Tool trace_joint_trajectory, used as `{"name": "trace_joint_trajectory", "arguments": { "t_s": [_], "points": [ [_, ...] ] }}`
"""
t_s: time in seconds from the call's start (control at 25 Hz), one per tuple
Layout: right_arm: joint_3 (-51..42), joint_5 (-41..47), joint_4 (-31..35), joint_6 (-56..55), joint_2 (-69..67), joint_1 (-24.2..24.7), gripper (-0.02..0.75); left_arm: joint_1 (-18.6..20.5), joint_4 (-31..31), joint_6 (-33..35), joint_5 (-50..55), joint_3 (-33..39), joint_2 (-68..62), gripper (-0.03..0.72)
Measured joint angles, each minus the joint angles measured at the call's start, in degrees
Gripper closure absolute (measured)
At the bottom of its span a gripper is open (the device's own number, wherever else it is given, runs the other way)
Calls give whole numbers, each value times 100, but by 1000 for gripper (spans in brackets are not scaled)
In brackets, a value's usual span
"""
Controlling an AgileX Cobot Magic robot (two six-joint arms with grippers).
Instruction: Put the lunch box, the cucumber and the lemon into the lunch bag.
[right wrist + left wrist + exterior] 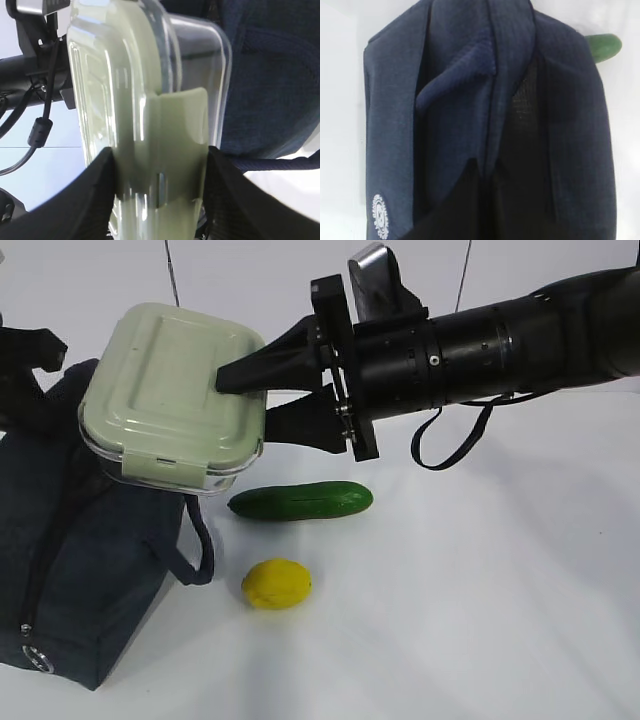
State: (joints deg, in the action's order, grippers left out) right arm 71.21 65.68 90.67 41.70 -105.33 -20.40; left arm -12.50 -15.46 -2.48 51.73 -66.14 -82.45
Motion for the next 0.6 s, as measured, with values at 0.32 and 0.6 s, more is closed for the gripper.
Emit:
{"name": "trace_joint_trajectory", "arguments": {
  "t_s": [0.32,0.6],
  "points": [
    [0,-11,25,0,0,0,353,0,-201,0,-81,0,0,694],
    [0,-311,35,0,0,-3,353,0,-423,0,-106,0,0,694]
  ]
}}
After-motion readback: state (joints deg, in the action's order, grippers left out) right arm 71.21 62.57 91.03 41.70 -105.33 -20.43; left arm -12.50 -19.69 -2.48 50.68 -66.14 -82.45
